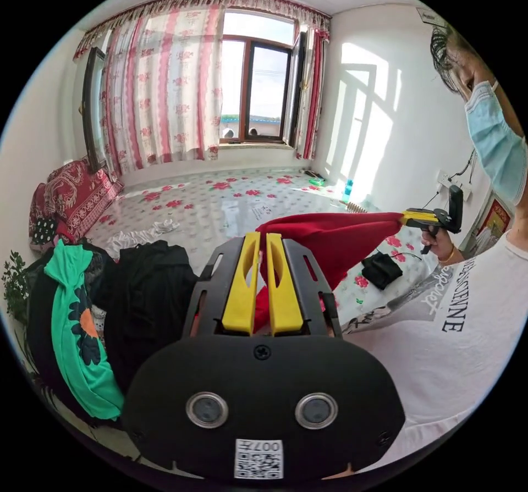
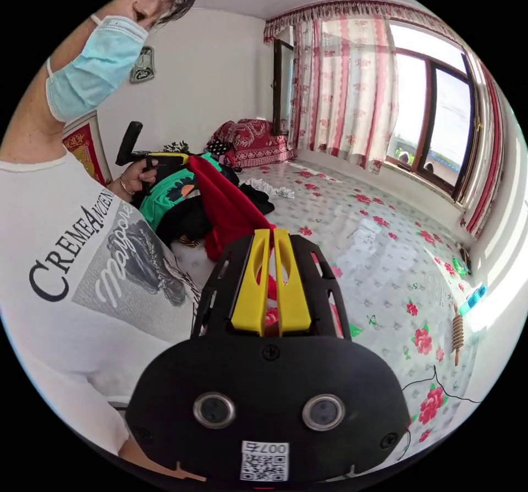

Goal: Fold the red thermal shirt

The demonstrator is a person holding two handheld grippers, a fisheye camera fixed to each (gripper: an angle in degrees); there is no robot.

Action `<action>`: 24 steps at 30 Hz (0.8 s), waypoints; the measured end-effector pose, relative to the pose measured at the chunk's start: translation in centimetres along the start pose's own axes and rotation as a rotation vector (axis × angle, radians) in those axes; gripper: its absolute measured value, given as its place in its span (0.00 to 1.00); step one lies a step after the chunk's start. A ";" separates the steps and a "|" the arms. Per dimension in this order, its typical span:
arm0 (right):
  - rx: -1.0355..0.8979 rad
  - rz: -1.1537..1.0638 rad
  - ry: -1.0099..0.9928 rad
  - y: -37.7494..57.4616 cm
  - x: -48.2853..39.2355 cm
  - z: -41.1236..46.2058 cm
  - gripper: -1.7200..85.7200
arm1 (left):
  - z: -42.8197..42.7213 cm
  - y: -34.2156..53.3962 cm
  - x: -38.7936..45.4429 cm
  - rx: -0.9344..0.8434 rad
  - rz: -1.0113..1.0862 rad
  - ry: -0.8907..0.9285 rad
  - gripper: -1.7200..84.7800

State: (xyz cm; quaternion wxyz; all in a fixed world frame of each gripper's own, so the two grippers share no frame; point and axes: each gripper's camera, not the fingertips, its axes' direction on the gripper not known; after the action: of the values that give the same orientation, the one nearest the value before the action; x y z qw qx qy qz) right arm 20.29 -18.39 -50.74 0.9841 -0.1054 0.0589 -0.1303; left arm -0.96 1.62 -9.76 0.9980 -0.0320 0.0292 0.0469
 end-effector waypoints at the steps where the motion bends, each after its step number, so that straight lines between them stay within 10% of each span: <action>1: -0.045 0.041 -0.021 -0.3 2.2 2.2 0.02 | 3.8 -0.5 -2.0 -0.067 -0.037 0.024 0.01; 7: -0.272 0.188 0.044 -6.9 13.2 12.1 0.02 | 16.2 -7.2 -8.7 -0.192 -0.222 0.149 0.01; 15: 0.277 -0.101 0.376 -18.6 7.7 -6.6 0.02 | -0.7 -19.8 -4.3 0.356 0.072 0.049 0.01; 24: 0.174 -0.050 0.273 -5.9 2.7 -1.3 0.02 | 4.7 -7.3 0.1 0.238 0.233 0.064 0.01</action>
State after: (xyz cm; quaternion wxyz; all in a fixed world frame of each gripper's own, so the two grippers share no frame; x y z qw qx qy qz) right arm 21.23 -24.94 -50.95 0.9688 -0.0024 0.1777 -0.1725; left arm 0.13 -5.30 -4.66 0.9811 0.0885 0.0697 0.1575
